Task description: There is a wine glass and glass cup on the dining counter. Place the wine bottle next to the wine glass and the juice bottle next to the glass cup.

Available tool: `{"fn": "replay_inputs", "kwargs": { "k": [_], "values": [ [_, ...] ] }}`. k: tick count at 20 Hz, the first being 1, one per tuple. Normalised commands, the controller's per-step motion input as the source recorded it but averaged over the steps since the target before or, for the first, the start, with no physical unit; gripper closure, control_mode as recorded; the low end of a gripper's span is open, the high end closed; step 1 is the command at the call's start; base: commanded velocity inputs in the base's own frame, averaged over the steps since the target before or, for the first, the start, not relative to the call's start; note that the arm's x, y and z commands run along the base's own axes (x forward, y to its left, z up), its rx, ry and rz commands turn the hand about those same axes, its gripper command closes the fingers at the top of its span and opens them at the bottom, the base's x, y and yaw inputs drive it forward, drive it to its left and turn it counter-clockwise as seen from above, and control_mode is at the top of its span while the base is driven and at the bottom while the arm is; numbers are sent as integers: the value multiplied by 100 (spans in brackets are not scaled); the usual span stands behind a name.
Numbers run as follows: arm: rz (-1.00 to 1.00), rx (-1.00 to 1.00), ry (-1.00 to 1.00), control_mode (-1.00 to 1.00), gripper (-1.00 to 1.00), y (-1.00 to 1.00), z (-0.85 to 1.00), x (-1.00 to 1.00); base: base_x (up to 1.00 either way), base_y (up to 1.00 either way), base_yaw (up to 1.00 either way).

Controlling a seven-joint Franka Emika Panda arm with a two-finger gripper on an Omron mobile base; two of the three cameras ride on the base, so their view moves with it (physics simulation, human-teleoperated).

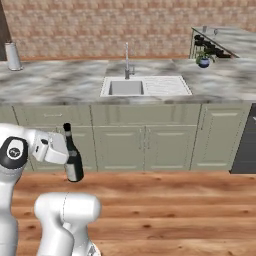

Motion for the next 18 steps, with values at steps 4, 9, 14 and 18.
{"fn": "replay_inputs", "kwargs": {
  "k": [4, 9, 14, 18],
  "values": [
    [0, 0, 0, 100, 100, 0, 0, 0, 44, -63, 0],
    [0, 0, 0, 100, 100, 0, 0, 0, 45, -62, 0],
    [0, 0, 0, 100, 100, 0, 0, 0, 47, -60, 0],
    [0, 0, 0, 100, 100, 0, 0, 0, 48, -61, 0]
  ]
}}
